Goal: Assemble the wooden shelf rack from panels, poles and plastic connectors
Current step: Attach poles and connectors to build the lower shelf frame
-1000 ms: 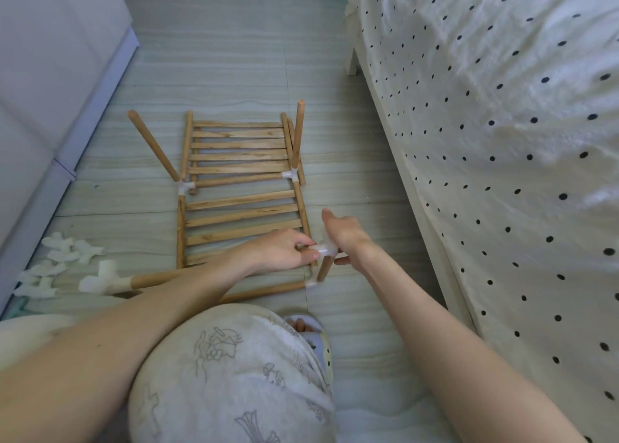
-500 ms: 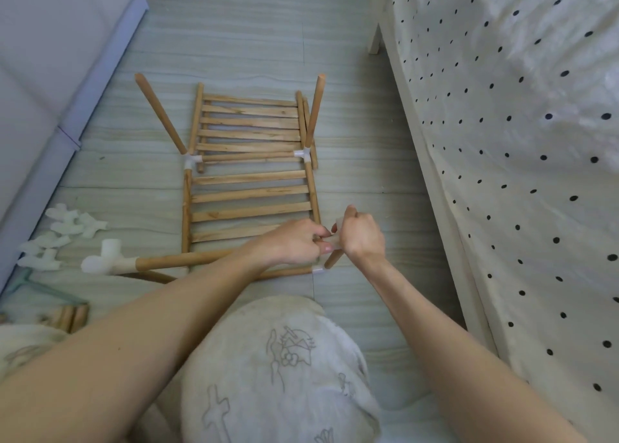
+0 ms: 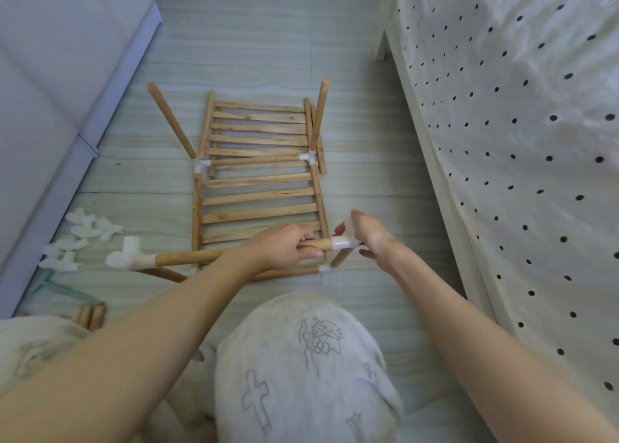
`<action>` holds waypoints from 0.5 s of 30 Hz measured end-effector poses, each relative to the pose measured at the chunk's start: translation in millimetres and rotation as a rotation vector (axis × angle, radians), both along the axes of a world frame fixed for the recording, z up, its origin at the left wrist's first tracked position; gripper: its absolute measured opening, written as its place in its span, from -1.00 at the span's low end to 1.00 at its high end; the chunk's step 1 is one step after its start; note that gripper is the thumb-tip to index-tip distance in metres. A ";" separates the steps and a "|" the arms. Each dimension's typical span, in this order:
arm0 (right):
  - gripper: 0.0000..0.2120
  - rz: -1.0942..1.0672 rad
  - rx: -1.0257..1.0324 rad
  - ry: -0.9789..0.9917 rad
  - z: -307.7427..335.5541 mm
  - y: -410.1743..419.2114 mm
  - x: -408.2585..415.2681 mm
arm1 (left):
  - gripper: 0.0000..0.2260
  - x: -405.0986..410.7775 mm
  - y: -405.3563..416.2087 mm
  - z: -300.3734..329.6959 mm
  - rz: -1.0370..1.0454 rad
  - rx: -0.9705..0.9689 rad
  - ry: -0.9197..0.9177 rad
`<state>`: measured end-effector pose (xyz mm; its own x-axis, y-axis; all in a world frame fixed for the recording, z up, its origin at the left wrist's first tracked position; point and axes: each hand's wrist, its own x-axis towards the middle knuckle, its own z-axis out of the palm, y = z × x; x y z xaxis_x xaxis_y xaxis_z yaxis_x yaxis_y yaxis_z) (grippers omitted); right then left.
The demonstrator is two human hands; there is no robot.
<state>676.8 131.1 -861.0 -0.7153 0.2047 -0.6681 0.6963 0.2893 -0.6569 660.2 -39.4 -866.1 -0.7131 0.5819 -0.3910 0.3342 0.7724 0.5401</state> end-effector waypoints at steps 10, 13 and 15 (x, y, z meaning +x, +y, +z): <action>-0.45 -0.236 -0.498 0.052 -1.0 -7.8 -23.2 | -0.72 7.1 -19.4 -13.1 -0.134 -0.112 0.351; -0.41 -0.227 -0.550 0.053 -11.5 -9.2 -22.8 | -0.68 8.0 -21.2 -20.0 -0.152 -0.110 0.375; -0.40 -0.228 -0.576 0.064 -17.2 -7.0 -23.0 | -0.65 8.0 -22.3 -24.4 -0.149 -0.101 0.400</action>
